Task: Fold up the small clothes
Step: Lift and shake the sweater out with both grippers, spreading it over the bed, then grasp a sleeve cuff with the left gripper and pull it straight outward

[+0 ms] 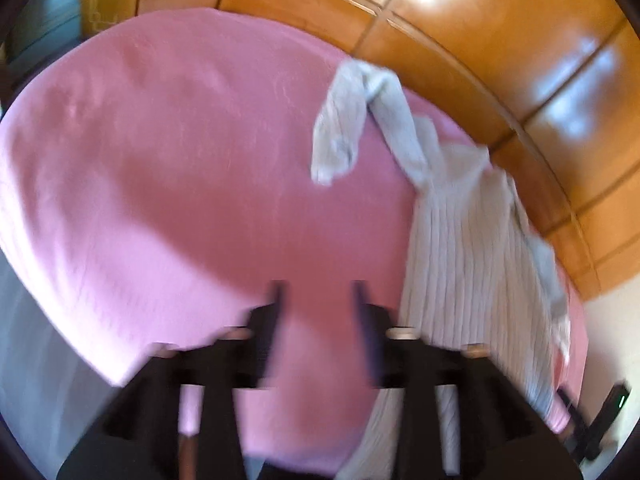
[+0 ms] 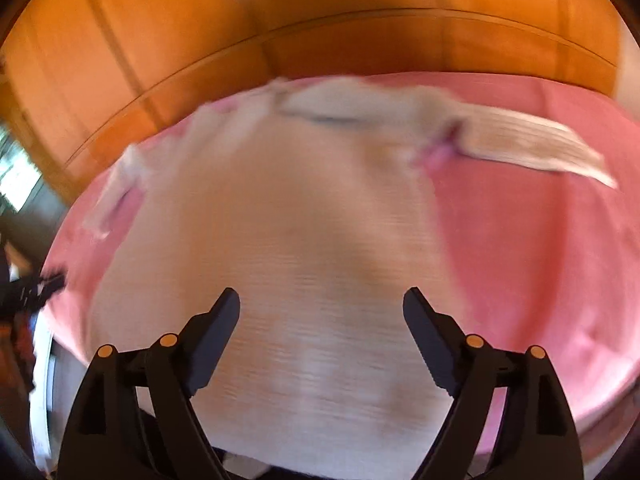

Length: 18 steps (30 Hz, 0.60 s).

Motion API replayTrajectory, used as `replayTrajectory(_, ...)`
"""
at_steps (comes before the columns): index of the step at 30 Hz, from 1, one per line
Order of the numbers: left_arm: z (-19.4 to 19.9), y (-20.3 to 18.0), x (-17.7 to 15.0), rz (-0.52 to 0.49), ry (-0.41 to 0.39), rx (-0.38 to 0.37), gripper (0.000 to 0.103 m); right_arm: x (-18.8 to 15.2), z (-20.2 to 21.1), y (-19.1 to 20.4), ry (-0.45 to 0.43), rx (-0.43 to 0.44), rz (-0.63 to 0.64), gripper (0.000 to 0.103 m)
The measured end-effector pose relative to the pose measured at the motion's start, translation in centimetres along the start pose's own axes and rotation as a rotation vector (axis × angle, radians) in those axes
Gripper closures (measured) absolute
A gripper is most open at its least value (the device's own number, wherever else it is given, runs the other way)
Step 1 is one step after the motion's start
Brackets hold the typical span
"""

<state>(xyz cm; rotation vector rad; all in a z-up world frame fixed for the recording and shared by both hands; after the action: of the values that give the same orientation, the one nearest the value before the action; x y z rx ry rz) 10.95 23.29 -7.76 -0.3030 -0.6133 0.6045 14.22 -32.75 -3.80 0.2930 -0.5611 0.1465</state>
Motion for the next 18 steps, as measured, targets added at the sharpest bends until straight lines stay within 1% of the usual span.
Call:
replayTrajectory(1, -0.3, -0.3, 0.6, 0.001, -0.024, 0.002, 0.045, 0.1, -1.1, 1.4, 0.014, 0.022, 0.019, 0.019)
replayTrajectory(2, -0.8, -0.8, 1.2, -0.005, -0.046, 0.015, 0.044, 0.1, -2.3, 2.7, 0.029, 0.045, 0.036, 0.020)
replayTrajectory(5, -3.2, -2.1, 3.4, -0.048, -0.078, 0.066, 0.044, 0.0, -5.3, 5.6, 0.054, 0.086, 0.060, 0.019)
replayTrajectory(6, -4.5, -2.4, 4.1, -0.056, -0.084, 0.090, 0.044, 0.0, -6.3, 5.9, 0.061, 0.097, 0.059, 0.019)
replayTrajectory(9, -7.5, -2.6, 5.6, -0.082, -0.085, 0.106, 0.044, -0.2, -8.4, 6.6, 0.051, 0.045, 0.095, 0.012)
replayTrajectory(10, -8.4, -2.8, 6.2, -0.095, -0.095, 0.102, 0.047, -0.6, -8.8, 6.9, 0.039, 0.012, 0.131, 0.008)
replayTrajectory(11, -9.0, -2.8, 6.7, -0.109, -0.089, 0.101, 0.057, -1.1, -9.1, 7.3, 0.024, -0.014, 0.169, 0.005)
replayTrajectory(12, -9.7, -2.7, 7.4, -0.111, -0.065, 0.100, 0.090, -1.3, -9.4, 7.5, 0.020, -0.028, 0.190, 0.002)
replayTrajectory(13, -9.7, -2.6, 7.9, -0.108, -0.049, 0.089, 0.096, -1.8, -9.7, 7.7, 0.006, -0.055, 0.215, 0.002)
replayTrajectory(14, -9.0, -2.4, 8.6, -0.103, -0.060, 0.069, 0.096, -2.1, -9.7, 7.7, -0.015, -0.062, 0.218, 0.002)
replayTrajectory(15, -7.6, -2.1, 9.5, -0.106, -0.089, 0.041, 0.097, -2.3, -9.6, 7.5, -0.037, -0.059, 0.197, 0.002)
replayTrajectory(18, -4.1, -0.7, 11.9, -0.091, -0.121, 0.009, 0.098, -2.4, -9.6, 7.3, -0.050, -0.047, 0.199, 0.002)
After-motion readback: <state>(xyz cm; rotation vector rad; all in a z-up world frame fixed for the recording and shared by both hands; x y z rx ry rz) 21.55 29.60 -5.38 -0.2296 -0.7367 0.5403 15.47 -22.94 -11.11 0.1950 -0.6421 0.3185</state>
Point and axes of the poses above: each gripper's, at about its wrist camera, not at the fingertips, and z roughly against the way its jaws point, y to its left, x to its top, the point moved 2 cm from there along -z, roughly the way its jaws point, and after that the axes turned 3 degrees about z, right-handed, at the moved point
